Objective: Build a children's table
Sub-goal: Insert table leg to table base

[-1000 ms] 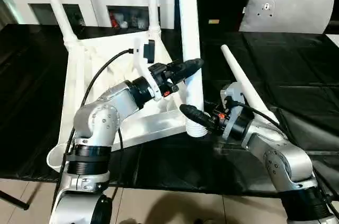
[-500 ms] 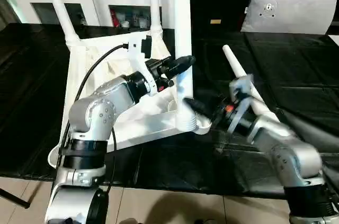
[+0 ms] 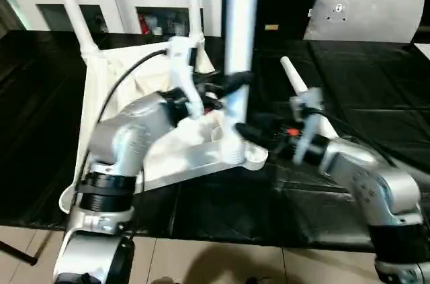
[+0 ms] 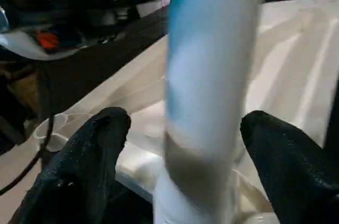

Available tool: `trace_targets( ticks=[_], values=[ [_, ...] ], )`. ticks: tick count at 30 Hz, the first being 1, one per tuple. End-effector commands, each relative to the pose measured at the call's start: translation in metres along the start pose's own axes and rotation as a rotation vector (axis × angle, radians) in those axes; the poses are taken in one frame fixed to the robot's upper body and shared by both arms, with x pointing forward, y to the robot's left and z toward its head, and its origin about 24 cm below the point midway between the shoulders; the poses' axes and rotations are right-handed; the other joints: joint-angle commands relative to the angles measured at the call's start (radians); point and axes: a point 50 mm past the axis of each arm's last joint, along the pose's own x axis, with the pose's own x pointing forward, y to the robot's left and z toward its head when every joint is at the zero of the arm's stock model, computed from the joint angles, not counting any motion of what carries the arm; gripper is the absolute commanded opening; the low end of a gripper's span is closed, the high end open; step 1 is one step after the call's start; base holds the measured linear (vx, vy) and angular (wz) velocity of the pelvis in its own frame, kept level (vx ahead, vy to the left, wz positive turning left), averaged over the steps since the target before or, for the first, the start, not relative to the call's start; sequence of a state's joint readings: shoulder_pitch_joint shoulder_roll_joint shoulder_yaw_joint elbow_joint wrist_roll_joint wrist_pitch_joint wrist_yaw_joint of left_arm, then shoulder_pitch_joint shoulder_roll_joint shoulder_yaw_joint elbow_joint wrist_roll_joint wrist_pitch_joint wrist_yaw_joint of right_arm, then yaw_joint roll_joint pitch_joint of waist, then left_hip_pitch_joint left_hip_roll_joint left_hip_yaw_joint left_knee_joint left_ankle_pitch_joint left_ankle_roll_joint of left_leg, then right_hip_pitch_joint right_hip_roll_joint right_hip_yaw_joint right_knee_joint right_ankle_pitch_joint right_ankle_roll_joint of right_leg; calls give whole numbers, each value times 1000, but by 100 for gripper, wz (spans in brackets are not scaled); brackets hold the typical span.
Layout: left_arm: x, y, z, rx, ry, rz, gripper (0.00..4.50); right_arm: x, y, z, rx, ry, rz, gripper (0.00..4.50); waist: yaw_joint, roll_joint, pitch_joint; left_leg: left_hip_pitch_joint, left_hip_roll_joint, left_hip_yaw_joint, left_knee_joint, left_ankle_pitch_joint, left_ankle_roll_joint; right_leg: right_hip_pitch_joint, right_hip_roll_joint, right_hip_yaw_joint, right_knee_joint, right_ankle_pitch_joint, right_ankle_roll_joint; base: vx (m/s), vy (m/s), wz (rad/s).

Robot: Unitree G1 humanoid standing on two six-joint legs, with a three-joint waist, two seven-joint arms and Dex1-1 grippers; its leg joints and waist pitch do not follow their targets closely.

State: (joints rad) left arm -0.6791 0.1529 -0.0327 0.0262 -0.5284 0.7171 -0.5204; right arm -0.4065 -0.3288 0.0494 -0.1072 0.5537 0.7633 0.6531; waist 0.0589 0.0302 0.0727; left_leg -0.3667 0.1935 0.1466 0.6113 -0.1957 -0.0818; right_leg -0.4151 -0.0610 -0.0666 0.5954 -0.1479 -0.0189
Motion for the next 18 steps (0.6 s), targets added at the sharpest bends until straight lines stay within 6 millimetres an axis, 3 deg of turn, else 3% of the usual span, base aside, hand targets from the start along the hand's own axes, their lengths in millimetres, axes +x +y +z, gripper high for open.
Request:
trace_targets(
  ticks=[1,18],
  values=[
    [2,-7,11,62,-22,-32,181,2,2,2,3,16,10,387,1,-16,-87,-4,9,12,-58,-83,39,68,-53,34,-74,-350,-118,0,0,0],
    [4,-17,11,148,4,-107,181,8,-1,-3,38,82,-23,387,0,-18,-87,-4,8,13,-58,-78,28,68,-53,34,-74,-350,-109,0,0,0]
  ],
)
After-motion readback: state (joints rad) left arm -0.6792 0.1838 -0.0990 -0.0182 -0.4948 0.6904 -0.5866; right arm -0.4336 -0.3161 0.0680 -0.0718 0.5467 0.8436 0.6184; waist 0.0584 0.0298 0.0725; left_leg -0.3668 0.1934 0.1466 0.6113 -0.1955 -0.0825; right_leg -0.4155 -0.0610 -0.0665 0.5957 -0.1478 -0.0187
